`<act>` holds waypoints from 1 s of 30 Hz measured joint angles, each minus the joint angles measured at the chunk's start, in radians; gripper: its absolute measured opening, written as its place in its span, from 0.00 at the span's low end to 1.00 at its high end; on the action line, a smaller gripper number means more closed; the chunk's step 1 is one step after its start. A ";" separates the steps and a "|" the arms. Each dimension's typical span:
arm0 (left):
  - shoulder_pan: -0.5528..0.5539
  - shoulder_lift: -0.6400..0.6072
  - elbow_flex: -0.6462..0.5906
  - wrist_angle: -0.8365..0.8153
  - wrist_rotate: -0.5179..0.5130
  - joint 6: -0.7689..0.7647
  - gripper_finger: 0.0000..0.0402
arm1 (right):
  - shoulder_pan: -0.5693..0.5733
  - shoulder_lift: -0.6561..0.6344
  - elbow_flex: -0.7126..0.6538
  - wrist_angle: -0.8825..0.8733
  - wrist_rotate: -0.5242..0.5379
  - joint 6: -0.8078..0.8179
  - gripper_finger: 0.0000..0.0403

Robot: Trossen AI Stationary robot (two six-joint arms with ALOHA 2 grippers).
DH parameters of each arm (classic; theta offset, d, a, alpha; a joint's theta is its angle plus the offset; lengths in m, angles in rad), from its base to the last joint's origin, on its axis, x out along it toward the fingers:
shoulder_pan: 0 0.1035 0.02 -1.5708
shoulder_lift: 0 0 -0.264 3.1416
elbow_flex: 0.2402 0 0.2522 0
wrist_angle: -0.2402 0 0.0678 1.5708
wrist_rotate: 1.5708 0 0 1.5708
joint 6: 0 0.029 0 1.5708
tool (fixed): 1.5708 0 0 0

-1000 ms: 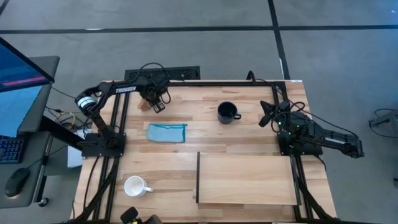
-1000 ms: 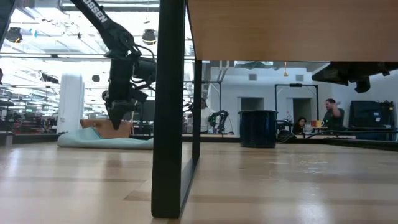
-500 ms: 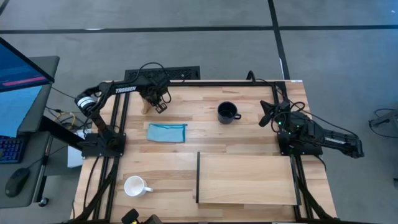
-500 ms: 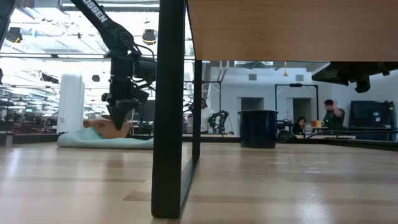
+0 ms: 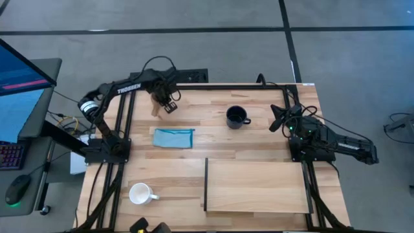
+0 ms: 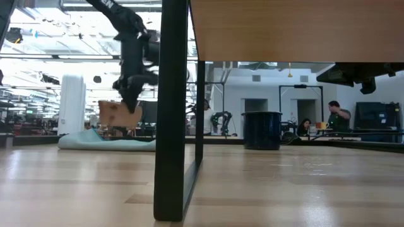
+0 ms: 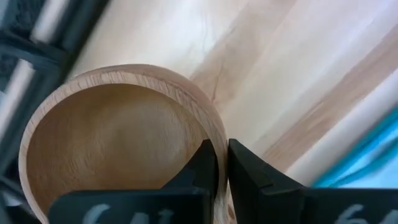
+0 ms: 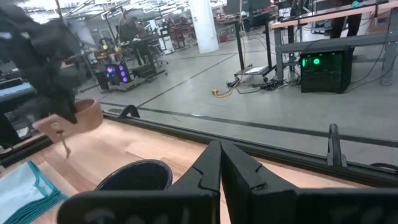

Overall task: Stack small to large cups/mugs on shelf
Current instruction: Put the brown mug on the shelf

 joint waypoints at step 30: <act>-0.696 -0.074 0.468 0.085 -0.057 -0.680 0.02 | 0.000 0.000 0.000 0.000 -0.004 -0.001 0.08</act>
